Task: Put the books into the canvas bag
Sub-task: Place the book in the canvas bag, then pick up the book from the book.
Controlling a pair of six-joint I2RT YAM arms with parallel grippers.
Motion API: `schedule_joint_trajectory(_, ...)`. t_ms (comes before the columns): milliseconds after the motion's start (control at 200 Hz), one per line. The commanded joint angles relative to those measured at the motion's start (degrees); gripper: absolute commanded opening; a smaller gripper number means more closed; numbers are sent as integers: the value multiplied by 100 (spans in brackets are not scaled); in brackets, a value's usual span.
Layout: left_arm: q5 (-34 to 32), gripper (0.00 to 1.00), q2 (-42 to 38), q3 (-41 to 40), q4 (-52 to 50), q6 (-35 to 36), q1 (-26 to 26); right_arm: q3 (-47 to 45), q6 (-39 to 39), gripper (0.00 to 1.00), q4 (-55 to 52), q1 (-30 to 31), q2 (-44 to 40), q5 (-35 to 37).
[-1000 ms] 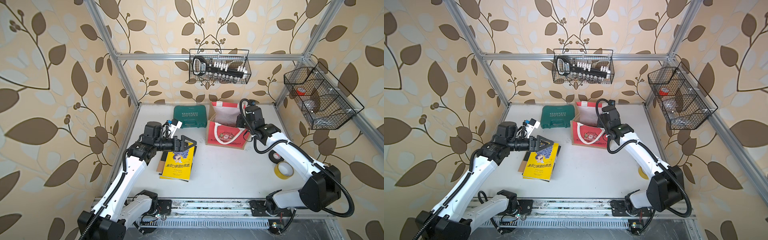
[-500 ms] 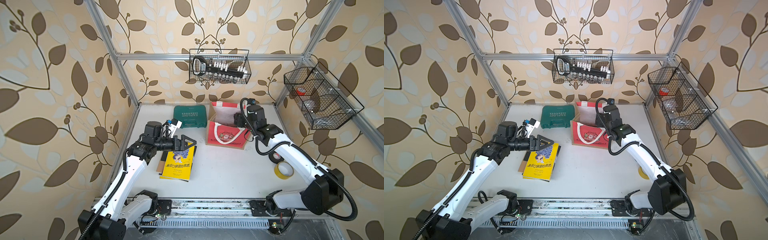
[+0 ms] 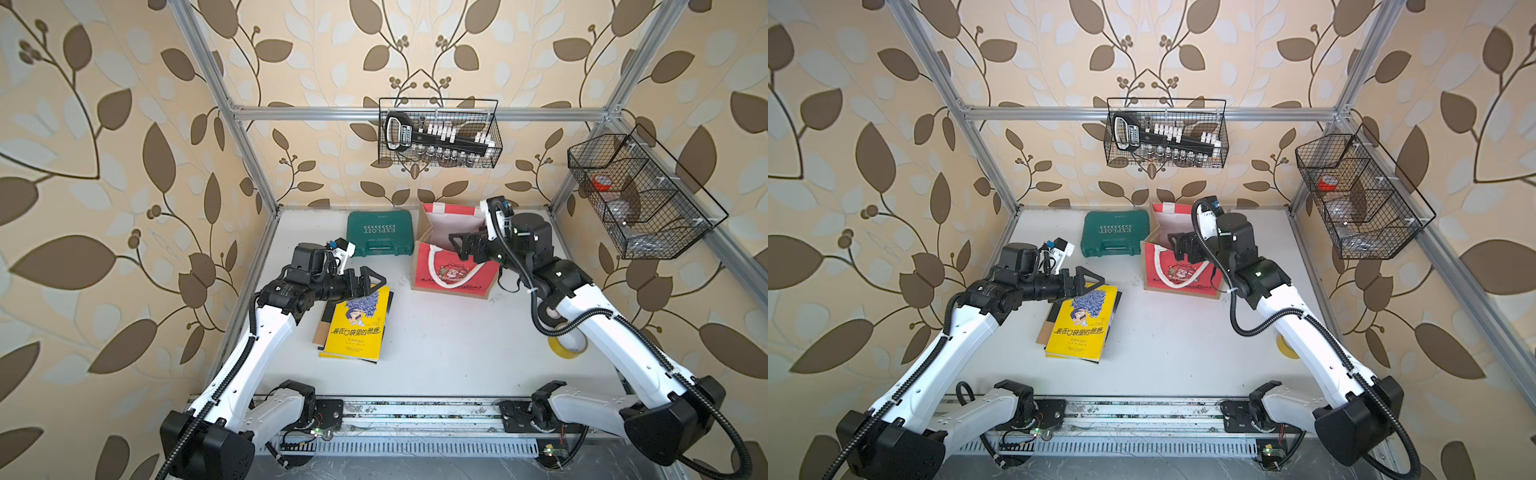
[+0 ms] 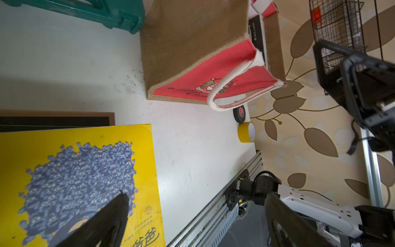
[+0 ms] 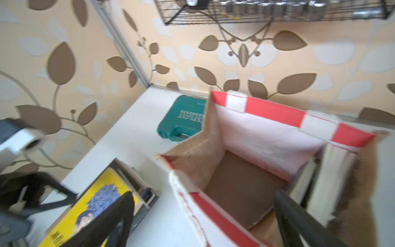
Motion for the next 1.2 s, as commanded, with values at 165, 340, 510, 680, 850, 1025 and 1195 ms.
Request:
schedule_joint_trajectory(165, -1158, 99, -75, -99, -793, -228, 433, -1537, 892, 99, 1099, 1403, -252, -623)
schedule_joint_trajectory(340, -693, 99, 85, -386, -892, -300, 1059, -1871, 1430, 99, 1993, 2096, 405, -767)
schedule_joint_trajectory(510, -571, 99, 2, -515, -839, -275, 1104, -1645, 1786, 99, 2206, 2277, 1233, -835)
schedule_joint_trajectory(680, -409, 99, 19, -569, -839, -210, 1104, -1496, 2074, 99, 2424, 2270, 1874, -1010)
schedule_joint_trajectory(850, -78, 99, 81, -618, -726, -177, 1104, -1411, 2205, 99, 2556, 2255, 2222, -1102)
schedule_joint_trajectory(1025, 249, 99, 161, -704, -515, -166, 1104, -1418, 2489, 99, 2765, 2076, 2455, -1362)
schedule_joint_trajectory(1195, 208, 99, 250, -711, -534, -176, 1104, -1494, 2667, 99, 2984, 1877, 2595, -1566)
